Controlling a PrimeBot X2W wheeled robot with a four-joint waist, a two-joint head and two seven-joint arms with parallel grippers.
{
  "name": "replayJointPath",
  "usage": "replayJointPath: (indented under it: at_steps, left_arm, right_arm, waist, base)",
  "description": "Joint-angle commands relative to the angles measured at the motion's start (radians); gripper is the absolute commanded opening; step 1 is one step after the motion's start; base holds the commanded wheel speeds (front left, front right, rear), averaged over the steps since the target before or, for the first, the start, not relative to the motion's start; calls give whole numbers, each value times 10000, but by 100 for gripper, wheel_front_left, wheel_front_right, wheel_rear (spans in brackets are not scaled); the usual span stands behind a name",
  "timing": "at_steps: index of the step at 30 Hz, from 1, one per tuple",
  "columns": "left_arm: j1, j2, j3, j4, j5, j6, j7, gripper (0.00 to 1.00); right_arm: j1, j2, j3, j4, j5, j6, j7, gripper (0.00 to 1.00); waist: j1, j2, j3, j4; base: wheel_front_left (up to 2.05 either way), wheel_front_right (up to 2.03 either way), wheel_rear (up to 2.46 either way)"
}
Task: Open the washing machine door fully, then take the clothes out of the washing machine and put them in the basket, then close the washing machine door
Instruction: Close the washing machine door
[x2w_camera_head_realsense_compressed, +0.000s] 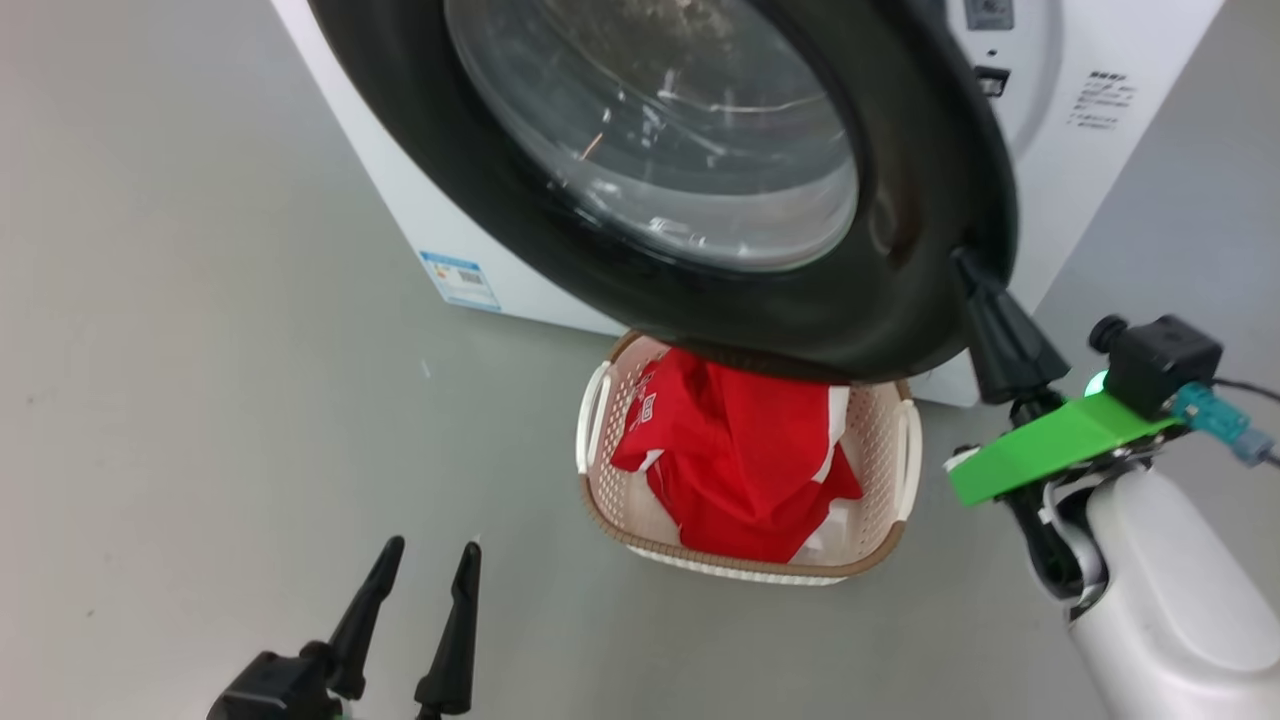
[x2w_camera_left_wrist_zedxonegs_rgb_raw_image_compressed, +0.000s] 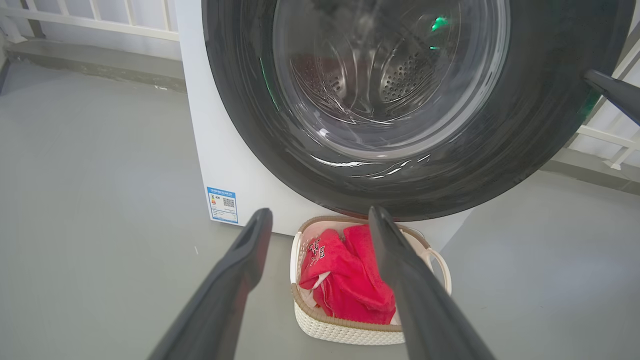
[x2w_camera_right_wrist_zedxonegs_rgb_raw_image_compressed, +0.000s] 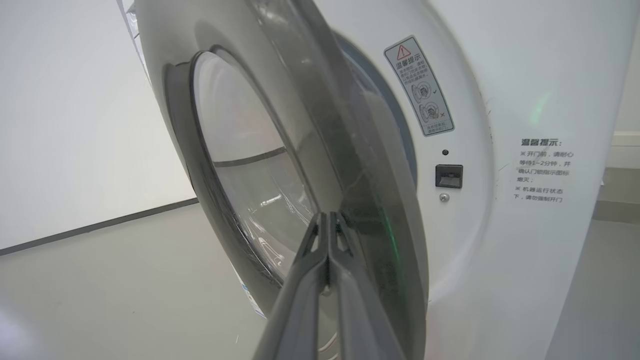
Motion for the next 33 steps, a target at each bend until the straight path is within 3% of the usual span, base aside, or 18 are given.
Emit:
replayJointPath:
  at_steps: [1, 18, 28, 33]
  left_arm:
    - [-322, 57, 266, -304, -96, 85, -122, 100]
    - [-980, 57, -621, -597, -666, 293, -122, 100]
    - [-1130, 57, -857, -669, -802, 375, -122, 100]
    - [-1155, 57, -855, -643, -777, 368, -122, 100]
  right_arm:
    - [-380, -66, 35, -220, 86, 37, -63, 0]
    - [-2104, -863, -1129, 99, -47, 37, -63, 0]
    - [-2956, -902, -2047, 9, -267, 37, -63, 0]
    - [-2996, -847, -2028, -6, -330, 37, -63, 0]
  waist:
    - [0, 0, 237, 161]
    - [0, 0, 1170, 845]
    - [0, 0, 1485, 1131]
    - [0, 0, 1464, 1132]
  base:
    - [0, 0, 0]
    - [0, 0, 0]
    - [0, 0, 0]
    - [0, 0, 0]
